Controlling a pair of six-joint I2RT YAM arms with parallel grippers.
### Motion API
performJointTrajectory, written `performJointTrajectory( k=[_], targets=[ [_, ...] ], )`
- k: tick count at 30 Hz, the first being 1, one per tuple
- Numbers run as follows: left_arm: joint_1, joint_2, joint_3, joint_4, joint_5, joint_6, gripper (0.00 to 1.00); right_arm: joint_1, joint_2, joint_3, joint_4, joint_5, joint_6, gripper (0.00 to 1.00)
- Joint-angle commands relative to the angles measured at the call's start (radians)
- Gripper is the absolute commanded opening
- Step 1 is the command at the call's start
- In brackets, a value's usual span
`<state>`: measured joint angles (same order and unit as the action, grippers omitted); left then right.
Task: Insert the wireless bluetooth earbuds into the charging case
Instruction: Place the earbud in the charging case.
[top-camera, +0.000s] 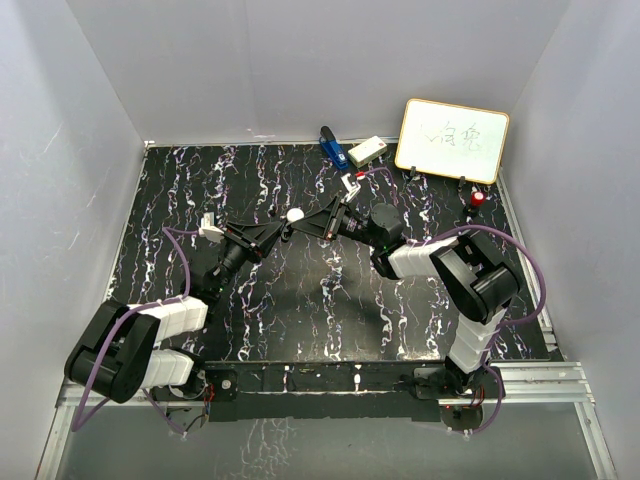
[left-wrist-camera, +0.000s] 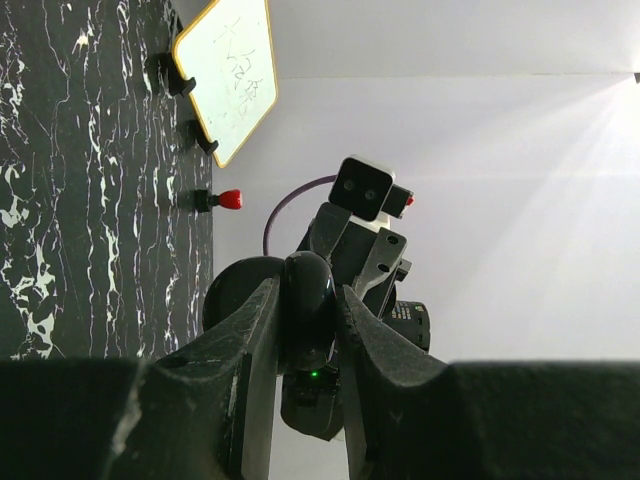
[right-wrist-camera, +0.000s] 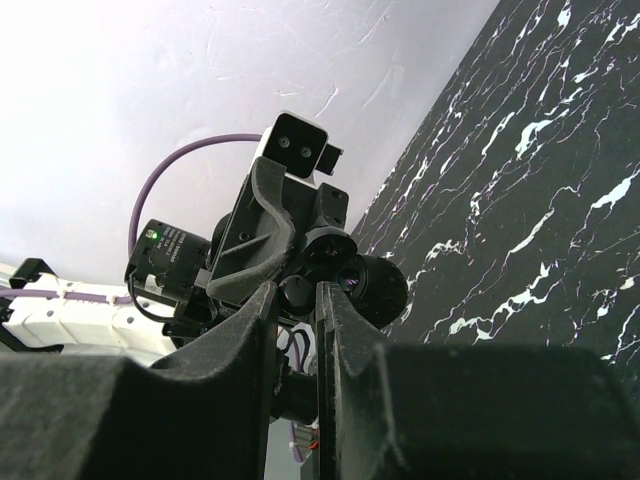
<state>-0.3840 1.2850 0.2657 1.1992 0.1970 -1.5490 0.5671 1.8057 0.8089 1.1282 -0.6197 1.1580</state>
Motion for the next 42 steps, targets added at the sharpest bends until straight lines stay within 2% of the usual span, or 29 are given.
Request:
performJointTrajectory(
  k=[1, 15, 29, 34, 40, 42],
  targets=[
    [-0.007, -0.029, 0.009, 0.097, -0.005, -0.011, 0.00, -0.021, -0.028, 0.022, -0.038, 0.041, -0.013, 0.10],
    [-0.022, -0.004, 0.001, 0.115, -0.010, -0.009, 0.00, -0.038, -0.039, 0.025, -0.039, 0.041, 0.007, 0.02],
    [-0.030, 0.014, 0.003, 0.137, -0.017, -0.011, 0.00, -0.046, -0.045, 0.039, -0.055, 0.035, 0.015, 0.02],
    [-0.030, 0.007, 0.009, 0.131, -0.029, -0.006, 0.00, -0.047, -0.047, 0.038, -0.066, 0.031, 0.006, 0.10],
    [-0.030, -0.002, 0.008, 0.131, -0.037, -0.006, 0.00, -0.048, -0.049, 0.030, -0.076, 0.036, -0.005, 0.40],
    [-0.030, -0.005, 0.006, 0.129, -0.039, -0.006, 0.00, -0.047, -0.054, 0.027, -0.085, 0.039, -0.016, 0.45]
  ],
)
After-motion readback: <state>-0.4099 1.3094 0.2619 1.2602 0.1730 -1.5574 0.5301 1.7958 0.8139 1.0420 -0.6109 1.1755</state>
